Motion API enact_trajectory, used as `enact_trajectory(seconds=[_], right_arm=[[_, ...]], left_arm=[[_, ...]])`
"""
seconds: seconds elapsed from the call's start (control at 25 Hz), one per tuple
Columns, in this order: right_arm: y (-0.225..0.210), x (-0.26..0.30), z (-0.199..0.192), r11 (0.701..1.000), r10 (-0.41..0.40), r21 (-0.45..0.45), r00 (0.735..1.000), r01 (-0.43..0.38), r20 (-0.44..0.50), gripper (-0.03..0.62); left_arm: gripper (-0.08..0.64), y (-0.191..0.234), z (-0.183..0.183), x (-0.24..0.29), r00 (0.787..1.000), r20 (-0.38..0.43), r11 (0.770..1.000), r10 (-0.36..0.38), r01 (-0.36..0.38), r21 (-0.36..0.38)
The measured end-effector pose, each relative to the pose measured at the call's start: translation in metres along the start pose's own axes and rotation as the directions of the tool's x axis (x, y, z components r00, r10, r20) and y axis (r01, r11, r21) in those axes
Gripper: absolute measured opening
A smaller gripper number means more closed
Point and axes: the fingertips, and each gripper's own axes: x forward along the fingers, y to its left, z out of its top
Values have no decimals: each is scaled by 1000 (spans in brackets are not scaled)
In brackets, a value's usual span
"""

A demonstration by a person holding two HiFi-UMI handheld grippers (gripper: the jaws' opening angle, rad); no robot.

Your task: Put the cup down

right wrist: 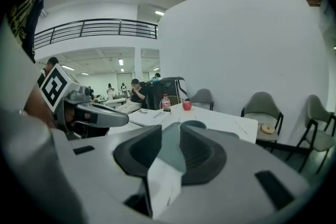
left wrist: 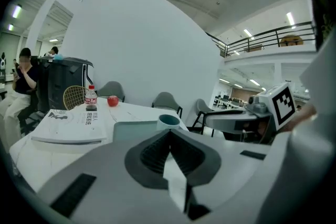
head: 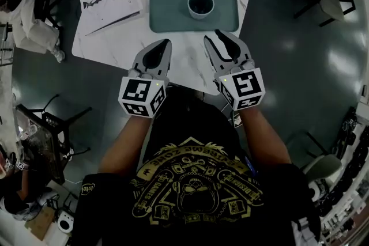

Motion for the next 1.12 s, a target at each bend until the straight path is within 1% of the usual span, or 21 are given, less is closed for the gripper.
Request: enact_trajectory(seconds=[0.04,0.16,0.32,0.44,0.52,0.6,0.68,0.8,0.92,1.04,1.12], right_arm=[[6,-10,0,1000,9,-10,1000,-9,3,93],[21,-39,-6,999,38,-6,999,-38,-2,13],[42,-80,-11,996,87,4,996,-87,-21,8],[53,-105,-17,995,94,-11,994,-95,-57,8],[61,-118,-21,994,104,-23,993,-106,-64,8],[68,-127,-22,993,105,-40,992,-107,-65,6],[75,-134,-19,993,97,-60,994,-100,-55,6],[88,-142,-15,992,92,-81,995,-95,-46,6],[99,-148,-15,994,79,-68,996,-81,-43,5],[101,-152,-19,999,36,-31,999,-37,-31,5],[104,-154,-14,999,22,-39,999,-23,-24,5]], left_arm=[[11,-8,-4,-9,1000,0,1000,6,-6,2],[11,-26,-9,-36,998,24,998,60,-60,-1],[11,-41,-14,-72,990,42,991,132,-131,-13],[11,-46,-13,-97,983,54,985,174,-174,1],[11,-51,-13,-111,980,64,982,190,-191,9],[11,-59,-18,-121,980,61,982,187,-187,6],[11,-68,-25,-125,985,49,986,163,-164,10],[11,-79,-24,-126,991,52,991,123,-125,39],[11,-85,-18,-129,993,68,994,92,-96,59],[11,-88,-20,-131,996,66,996,66,-69,47],[11,-90,-21,-132,996,71,997,52,-55,45]])
